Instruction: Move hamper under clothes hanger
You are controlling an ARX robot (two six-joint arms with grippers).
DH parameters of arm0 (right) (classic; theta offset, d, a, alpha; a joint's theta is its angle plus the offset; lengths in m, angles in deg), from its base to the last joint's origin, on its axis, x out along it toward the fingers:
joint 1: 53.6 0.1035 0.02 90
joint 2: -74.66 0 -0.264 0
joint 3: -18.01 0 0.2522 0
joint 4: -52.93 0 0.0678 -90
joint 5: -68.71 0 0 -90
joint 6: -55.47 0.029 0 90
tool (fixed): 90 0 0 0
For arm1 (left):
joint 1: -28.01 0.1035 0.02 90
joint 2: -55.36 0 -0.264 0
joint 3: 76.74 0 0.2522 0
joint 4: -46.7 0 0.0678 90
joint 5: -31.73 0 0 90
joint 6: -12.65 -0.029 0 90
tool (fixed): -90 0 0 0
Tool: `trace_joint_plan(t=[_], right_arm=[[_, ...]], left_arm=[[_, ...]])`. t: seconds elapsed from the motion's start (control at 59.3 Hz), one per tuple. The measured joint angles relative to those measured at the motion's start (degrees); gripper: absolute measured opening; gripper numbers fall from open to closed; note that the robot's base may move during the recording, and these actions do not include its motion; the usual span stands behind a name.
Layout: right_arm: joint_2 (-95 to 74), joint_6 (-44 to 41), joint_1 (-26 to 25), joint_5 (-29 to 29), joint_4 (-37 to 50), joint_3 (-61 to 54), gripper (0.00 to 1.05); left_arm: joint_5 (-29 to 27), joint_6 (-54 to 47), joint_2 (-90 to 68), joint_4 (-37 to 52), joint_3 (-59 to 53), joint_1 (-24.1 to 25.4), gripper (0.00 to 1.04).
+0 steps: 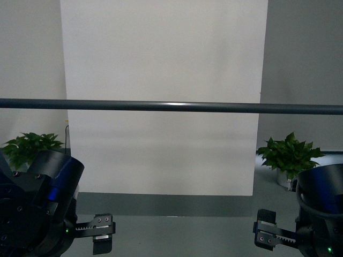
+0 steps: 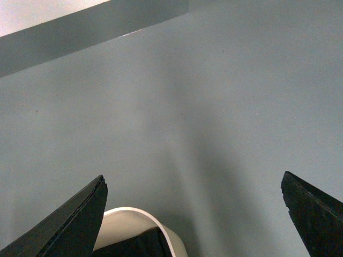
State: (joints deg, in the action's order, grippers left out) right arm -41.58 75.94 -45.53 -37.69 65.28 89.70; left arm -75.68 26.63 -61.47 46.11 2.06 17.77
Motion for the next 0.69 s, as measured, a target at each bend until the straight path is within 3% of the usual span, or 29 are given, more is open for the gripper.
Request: trace_joint_plan(t=[0.051, 0.067, 0.118, 0.287, 0.405, 0.692], right_arm=[[0.0, 0.4, 0.0, 0.0, 0.0, 0.0, 0.97], [0.0, 0.3, 0.0, 0.1, 0.2, -0.1, 0.97], [-1.4, -4.5, -0.6, 5.7, 14.2, -3.8, 0.88], [0.4, -15.6, -1.8, 10.4, 42.3, -16.7, 0.65], [5.2, -18.0, -2.5, 10.9, 48.2, -22.3, 0.51], [17.3, -20.1, -4.2, 12.4, 49.5, -35.6, 0.10]], left_arm=[[0.9, -0.6, 0.1, 1.3, -0.3, -0.1, 0.97], [2.5, -2.1, -0.2, 6.0, -1.7, -0.1, 0.94], [7.7, -6.6, -0.3, 24.1, -7.6, 0.4, 0.83], [9.7, -11.3, 3.8, 51.6, -22.4, 2.0, 0.60], [10.3, -12.2, 9.2, 57.2, -28.2, 3.2, 0.46], [12.6, -13.0, 20.4, 58.8, -41.7, 5.0, 0.05]])
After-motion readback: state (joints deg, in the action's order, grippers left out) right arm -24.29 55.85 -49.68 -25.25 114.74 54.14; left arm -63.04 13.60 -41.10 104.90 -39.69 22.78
